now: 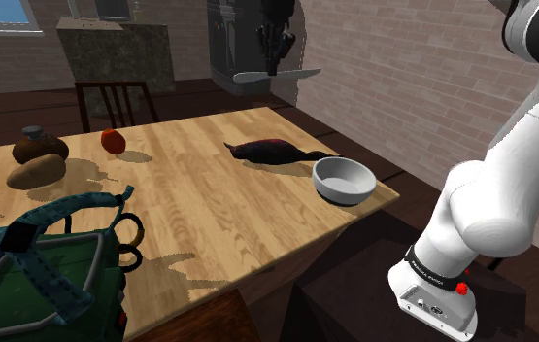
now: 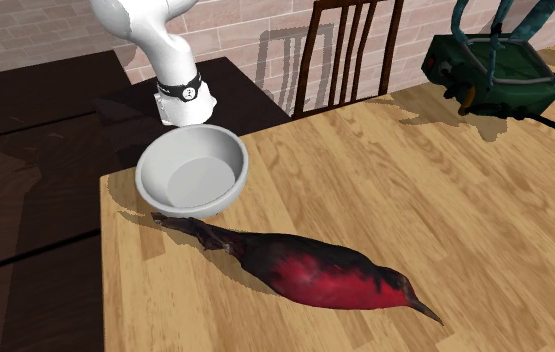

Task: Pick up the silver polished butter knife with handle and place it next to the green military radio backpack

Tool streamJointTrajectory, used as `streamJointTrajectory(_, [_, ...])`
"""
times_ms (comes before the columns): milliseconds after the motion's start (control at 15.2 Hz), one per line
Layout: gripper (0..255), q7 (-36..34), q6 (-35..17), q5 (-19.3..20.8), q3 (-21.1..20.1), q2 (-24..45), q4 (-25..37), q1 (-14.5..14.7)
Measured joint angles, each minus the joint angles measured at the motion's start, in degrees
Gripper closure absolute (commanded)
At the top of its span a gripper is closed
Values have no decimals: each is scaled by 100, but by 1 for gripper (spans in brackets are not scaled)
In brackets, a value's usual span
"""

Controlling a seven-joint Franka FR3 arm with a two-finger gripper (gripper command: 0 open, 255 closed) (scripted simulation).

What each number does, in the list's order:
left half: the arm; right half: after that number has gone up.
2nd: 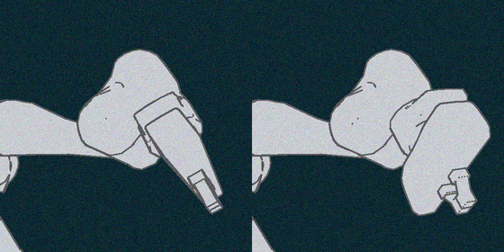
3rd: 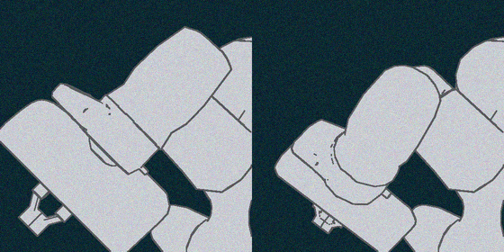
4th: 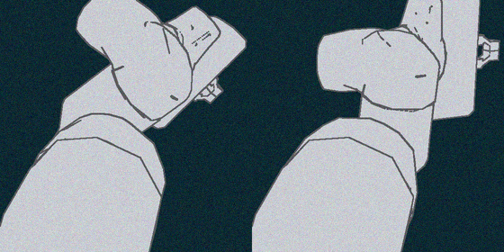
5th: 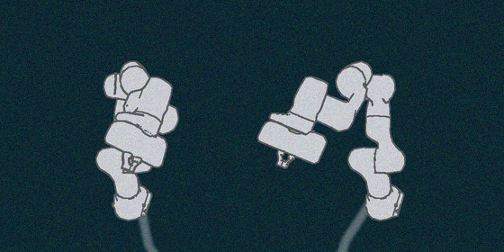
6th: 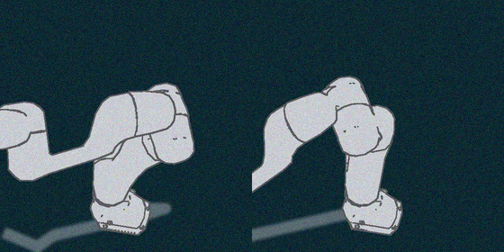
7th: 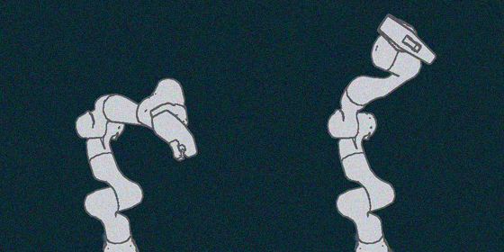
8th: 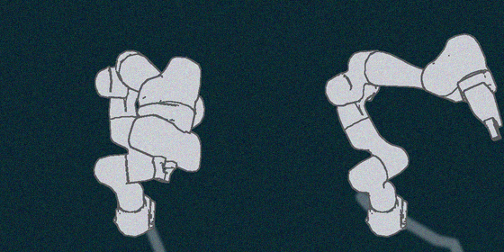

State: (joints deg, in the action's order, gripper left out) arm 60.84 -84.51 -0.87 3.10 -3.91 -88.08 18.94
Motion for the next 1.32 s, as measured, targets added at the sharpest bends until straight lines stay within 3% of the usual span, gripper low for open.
streamJointTrajectory(528, [255,-1083,-76,-49,-602,-299,-356,483])
streamJointTrajectory(1320, [255,-2749,-63,-101,-1544,-113,-120,1203])
